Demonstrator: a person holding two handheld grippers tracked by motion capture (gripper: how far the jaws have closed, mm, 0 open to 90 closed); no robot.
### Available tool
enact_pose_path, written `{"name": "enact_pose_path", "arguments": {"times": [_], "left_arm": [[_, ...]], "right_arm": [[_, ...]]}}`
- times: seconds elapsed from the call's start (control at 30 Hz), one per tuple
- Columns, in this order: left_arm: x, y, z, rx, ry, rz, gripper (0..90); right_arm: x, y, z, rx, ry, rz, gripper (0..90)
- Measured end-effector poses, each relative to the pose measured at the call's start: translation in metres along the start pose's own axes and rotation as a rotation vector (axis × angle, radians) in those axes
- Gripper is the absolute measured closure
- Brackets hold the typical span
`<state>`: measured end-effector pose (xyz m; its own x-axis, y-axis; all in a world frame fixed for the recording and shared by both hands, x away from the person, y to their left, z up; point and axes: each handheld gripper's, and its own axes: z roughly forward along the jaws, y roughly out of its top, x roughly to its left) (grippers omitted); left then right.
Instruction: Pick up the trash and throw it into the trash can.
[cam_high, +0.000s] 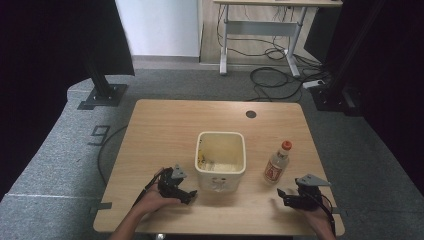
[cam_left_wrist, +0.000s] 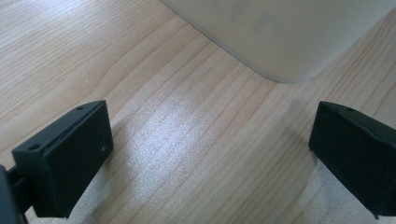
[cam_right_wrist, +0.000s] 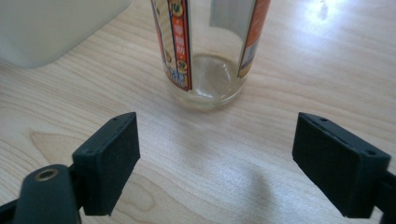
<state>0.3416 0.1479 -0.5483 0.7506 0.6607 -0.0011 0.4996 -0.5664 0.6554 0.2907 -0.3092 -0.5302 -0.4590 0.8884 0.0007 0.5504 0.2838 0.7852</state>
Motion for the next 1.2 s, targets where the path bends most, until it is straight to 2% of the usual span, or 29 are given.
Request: {"name": "enact_pose_path", "arguments": {"times": [0.2, 0.23, 0.43, 0.6, 1.2], "left_arm": [[0.000, 0.000, 0.000, -0.001, -0.002, 0.001, 0.0], [0.000, 0.000, 0.000, -0.001, -0.003, 0.002, 0.0], [0.000, 0.000, 0.000, 0.000, -0.004, 0.006, 0.0], [0.000, 0.000, 0.001, -0.002, -0.004, 0.003, 0.0], [0.000, 0.001, 0.001, -0.002, -0.007, 0.007, 0.0]], "right_arm": [[-0.001, 0.003, -0.006, -0.015, -0.009, 0.011, 16.2], [-0.002, 0.009, -0.011, -0.033, 0.003, 0.030, 16.2], [0.000, 0.018, -0.019, -0.049, 0.014, 0.018, 16.1], [-0.002, 0.023, -0.026, -0.061, 0.003, 0.027, 16.6], [-0.003, 0.044, -0.047, -0.161, 0.018, 0.038, 17.5]]}}
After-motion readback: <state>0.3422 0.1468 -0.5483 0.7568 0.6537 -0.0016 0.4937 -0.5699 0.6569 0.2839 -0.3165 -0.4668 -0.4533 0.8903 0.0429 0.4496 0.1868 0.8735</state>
